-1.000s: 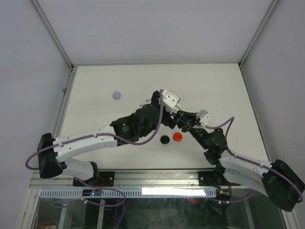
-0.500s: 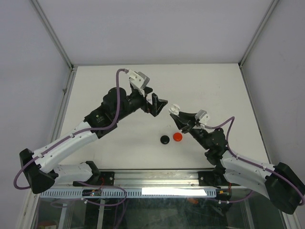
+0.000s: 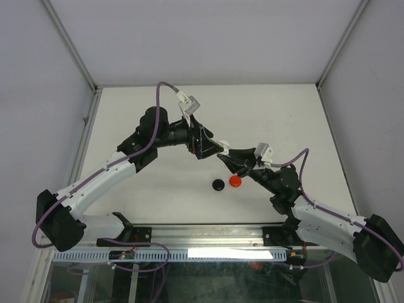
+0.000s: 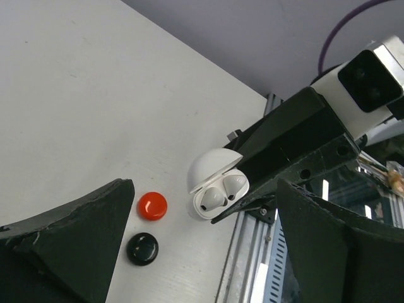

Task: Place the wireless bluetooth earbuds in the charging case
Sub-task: Close the charging case, then place the charging case at the center of the board.

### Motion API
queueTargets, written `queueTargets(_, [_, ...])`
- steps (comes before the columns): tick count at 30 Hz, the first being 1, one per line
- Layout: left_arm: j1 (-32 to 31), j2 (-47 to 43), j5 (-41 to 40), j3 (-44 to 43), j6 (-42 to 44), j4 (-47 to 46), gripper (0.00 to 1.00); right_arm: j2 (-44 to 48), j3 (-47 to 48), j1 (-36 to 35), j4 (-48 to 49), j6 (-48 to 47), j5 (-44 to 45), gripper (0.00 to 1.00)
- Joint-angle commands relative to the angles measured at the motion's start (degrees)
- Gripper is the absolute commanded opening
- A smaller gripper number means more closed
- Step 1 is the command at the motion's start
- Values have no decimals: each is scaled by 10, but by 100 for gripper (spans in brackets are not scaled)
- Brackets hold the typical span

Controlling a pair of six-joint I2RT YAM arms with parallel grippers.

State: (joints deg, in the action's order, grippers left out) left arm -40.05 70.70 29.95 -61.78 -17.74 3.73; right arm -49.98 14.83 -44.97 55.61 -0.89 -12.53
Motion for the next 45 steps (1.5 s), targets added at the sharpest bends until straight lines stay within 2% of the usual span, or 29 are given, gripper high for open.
queueTargets(1, [4,12,96,0,-39,-52,99,-9,37,1,20,26,-45,0])
queueTargets(15, [4,24,229,15,-72,-127,88,-30,39,1,16,45,-46,0])
queueTargets(19, [4,7,244,28,-78,-161,88,-28,37,2,-2,49,-44,0])
queueTargets(26, [5,8,240,27,-66,-147,87,-14,38,5,-59,53,-27,0])
queueTargets(29, [10,-1,175,21,-35,-87,90,-5,44,11,-119,60,7,0])
queueTargets(32, [16,-11,46,17,-8,-30,92,-1,57,17,-198,86,55,0])
queueTargets(38, [28,-15,-172,8,21,70,95,3,103,75,-393,154,130,0])
queueTargets(45, [47,-18,-399,10,21,157,99,-14,125,155,-535,230,145,0])
